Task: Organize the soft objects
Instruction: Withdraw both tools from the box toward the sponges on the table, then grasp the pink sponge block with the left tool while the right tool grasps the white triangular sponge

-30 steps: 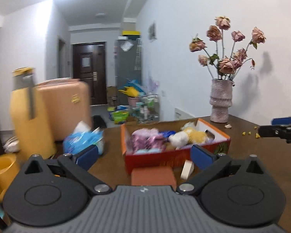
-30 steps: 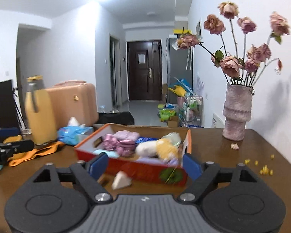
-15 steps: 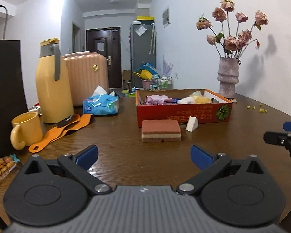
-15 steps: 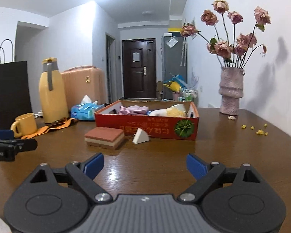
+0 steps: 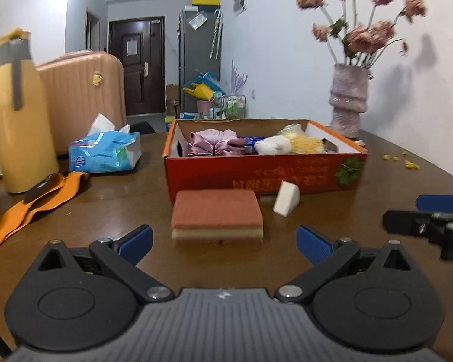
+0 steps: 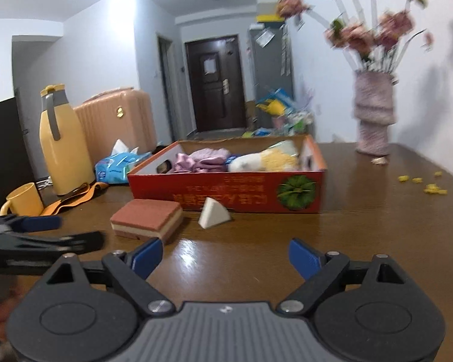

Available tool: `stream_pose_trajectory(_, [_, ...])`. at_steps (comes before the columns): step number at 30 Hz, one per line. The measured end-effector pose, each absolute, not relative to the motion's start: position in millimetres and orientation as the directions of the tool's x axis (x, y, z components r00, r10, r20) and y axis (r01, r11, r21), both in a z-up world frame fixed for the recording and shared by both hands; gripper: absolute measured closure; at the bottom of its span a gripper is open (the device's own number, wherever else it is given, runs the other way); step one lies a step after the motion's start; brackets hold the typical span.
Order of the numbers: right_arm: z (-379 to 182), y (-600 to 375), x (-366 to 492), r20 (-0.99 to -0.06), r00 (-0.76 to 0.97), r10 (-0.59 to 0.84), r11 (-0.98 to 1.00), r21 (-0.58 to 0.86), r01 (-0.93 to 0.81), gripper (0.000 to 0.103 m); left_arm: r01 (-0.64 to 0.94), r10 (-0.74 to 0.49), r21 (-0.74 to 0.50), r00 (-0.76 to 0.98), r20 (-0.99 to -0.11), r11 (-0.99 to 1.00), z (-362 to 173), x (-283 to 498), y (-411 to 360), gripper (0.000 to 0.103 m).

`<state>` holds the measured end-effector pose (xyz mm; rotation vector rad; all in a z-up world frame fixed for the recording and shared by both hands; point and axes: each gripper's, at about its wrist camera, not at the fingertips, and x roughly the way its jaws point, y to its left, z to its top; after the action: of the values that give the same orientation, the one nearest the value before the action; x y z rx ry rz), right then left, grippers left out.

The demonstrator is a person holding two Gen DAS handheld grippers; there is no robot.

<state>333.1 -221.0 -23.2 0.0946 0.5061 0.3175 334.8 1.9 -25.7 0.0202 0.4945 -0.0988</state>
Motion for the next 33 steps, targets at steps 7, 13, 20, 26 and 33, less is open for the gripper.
stream_pose_trajectory(7, [-35.5,-193.8,422.1,-0.518,0.758,0.396,0.918,0.231,-0.322,0.025,0.016,-0.006,0.015,0.847,-0.532,1.000,-42.3,405.9,-2.0,0.000])
stream_pose_trajectory(13, [-53.0,-187.1,474.0,-0.565,0.712,0.417,0.907,0.305,-0.289,0.045,0.068,-0.124,-0.112,0.763,-0.634,0.991,-60.5,435.2,13.4,0.000])
stream_pose_trajectory(20, [-69.1,-174.8,484.6,-0.585,0.712,0.390,0.921,0.270,-0.282,0.075,0.106,-0.130,-0.077,0.756,-0.641,0.991,-67.2,436.7,5.3,0.000])
stream_pose_trajectory(26, [-68.9,-175.7,481.8,-0.570,0.723,0.389,0.921,0.259,-0.292,0.080,0.133,-0.138,-0.053,0.779,-0.612,0.990,-63.4,428.9,-1.6,0.004])
stream_pose_trajectory(33, [-51.8,-182.9,454.4,-0.539,0.743,0.396,0.918,0.247,-0.310,0.082,0.163,-0.128,0.022,0.843,-0.522,0.986,-40.6,397.5,-12.2,0.005])
